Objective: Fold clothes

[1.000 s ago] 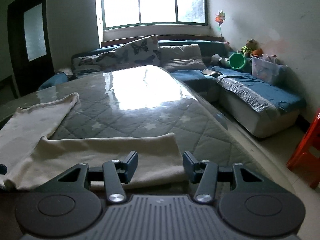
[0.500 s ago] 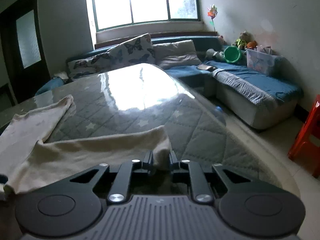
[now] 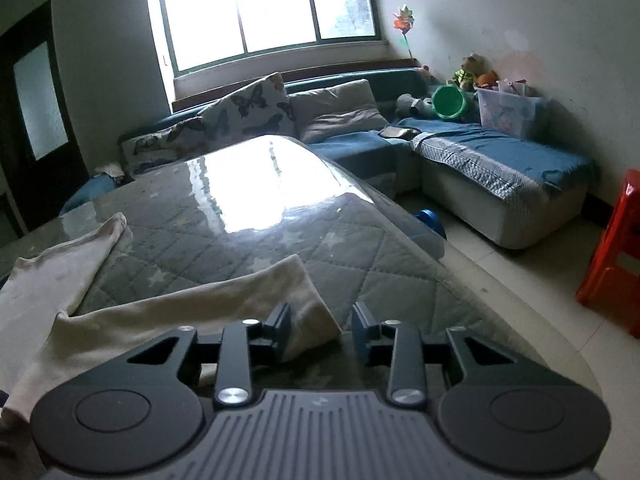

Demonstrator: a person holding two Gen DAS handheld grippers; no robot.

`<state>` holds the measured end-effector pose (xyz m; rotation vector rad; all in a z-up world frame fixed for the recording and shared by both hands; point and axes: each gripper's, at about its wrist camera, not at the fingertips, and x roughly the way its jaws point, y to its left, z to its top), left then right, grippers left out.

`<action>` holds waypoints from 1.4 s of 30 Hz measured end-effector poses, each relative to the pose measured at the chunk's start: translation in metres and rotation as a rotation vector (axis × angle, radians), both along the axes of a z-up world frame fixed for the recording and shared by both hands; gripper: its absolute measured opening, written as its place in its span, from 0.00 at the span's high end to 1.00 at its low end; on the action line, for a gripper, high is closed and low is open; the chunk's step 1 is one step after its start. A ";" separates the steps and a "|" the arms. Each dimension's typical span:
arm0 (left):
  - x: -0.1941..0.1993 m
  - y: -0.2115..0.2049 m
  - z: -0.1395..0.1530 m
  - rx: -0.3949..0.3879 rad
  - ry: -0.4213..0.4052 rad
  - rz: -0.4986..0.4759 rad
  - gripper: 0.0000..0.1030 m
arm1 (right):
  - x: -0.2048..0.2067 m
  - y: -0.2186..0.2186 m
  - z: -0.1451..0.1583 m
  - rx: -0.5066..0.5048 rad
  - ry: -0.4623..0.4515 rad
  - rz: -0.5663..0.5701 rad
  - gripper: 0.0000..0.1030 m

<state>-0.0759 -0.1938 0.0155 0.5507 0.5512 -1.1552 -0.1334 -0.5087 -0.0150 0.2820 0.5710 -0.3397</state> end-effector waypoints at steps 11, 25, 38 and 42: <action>-0.002 -0.007 -0.003 0.001 -0.004 -0.018 0.52 | -0.013 -0.013 0.037 0.193 -0.164 0.001 0.92; 0.020 0.054 0.025 -0.142 0.013 0.171 0.43 | 0.022 0.067 0.140 0.231 -0.378 0.364 0.93; 0.036 0.111 0.020 -0.183 0.062 0.339 0.40 | 0.043 0.131 0.115 -0.018 -0.174 0.482 0.79; 0.036 0.111 0.015 -0.182 0.070 0.345 0.39 | 0.049 0.134 0.075 -0.110 -0.018 0.479 0.77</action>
